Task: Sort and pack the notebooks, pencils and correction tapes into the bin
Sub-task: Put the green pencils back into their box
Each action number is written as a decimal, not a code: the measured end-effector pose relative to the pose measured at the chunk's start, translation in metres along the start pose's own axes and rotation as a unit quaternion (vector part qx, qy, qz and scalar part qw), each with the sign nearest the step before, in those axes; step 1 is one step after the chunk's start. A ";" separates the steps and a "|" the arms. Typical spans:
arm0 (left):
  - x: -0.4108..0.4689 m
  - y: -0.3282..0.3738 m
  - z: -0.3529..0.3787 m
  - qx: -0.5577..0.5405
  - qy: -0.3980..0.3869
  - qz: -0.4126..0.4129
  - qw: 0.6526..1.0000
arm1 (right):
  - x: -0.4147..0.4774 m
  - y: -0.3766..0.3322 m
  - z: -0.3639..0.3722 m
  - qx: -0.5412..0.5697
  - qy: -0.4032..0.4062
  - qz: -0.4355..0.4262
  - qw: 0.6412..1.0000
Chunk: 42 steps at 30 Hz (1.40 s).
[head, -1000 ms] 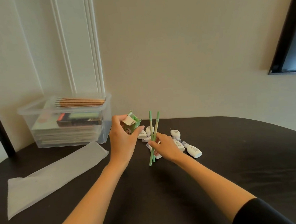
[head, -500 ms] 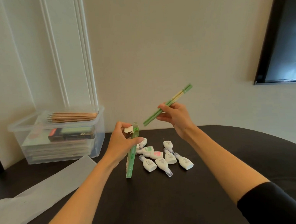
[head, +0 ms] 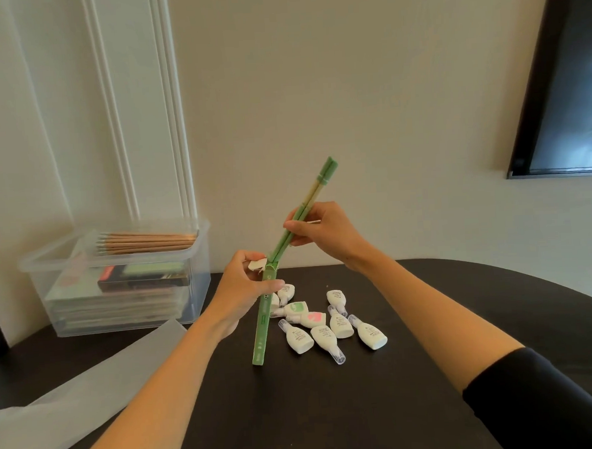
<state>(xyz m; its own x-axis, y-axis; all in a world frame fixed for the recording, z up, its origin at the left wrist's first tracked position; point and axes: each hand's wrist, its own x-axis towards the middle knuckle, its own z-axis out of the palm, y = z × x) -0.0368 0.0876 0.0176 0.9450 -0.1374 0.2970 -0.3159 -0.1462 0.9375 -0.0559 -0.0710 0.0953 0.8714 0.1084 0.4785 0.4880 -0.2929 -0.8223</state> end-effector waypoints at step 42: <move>-0.004 -0.003 0.004 -0.026 0.087 -0.007 0.996 | -0.005 0.032 0.030 -0.215 0.064 -0.093 0.970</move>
<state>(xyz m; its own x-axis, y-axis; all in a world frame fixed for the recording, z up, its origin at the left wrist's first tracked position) -0.0397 0.0844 0.0127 0.9509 0.0361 0.3074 -0.3029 -0.0960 0.9482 -0.0431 -0.0525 0.0576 0.7433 0.0873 0.6632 0.5462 -0.6515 -0.5265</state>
